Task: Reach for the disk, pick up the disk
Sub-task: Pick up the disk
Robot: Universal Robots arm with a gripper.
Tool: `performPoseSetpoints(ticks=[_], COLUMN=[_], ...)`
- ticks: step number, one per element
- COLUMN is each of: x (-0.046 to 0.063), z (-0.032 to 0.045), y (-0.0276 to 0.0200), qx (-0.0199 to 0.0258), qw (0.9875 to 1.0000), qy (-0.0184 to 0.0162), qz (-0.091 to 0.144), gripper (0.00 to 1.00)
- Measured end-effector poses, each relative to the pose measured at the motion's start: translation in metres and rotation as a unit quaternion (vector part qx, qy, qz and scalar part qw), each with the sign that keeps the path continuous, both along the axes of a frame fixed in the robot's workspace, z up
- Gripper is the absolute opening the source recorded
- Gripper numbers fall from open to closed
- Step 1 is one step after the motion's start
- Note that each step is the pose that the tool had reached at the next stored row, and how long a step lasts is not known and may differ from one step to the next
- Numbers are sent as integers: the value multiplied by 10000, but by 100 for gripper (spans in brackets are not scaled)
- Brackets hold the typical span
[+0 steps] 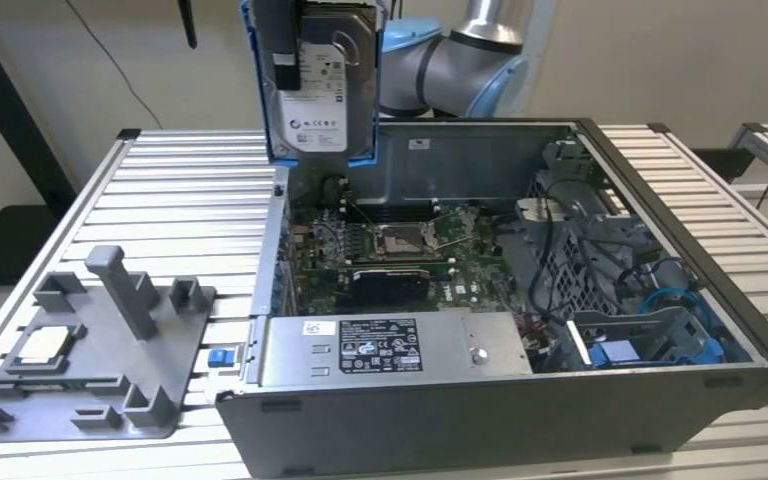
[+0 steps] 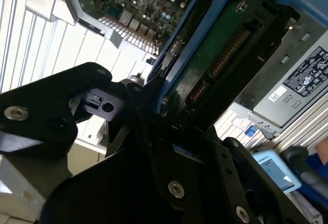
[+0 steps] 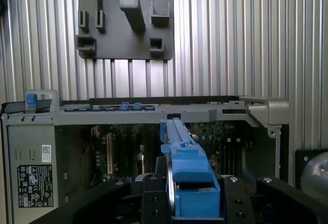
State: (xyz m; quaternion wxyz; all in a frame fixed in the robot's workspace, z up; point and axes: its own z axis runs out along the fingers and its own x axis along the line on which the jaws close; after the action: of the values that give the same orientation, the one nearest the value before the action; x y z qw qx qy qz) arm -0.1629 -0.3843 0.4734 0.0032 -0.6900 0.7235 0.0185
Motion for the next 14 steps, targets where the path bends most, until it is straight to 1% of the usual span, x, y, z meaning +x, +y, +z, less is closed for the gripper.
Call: performPoseSetpoints(ticks=[8, 14], x=[113, 229], z=[0, 0], y=[0, 0], qx=[0, 0], qw=[10000, 10000], qy=[0, 2], qz=[0, 0], gripper=[0, 0])
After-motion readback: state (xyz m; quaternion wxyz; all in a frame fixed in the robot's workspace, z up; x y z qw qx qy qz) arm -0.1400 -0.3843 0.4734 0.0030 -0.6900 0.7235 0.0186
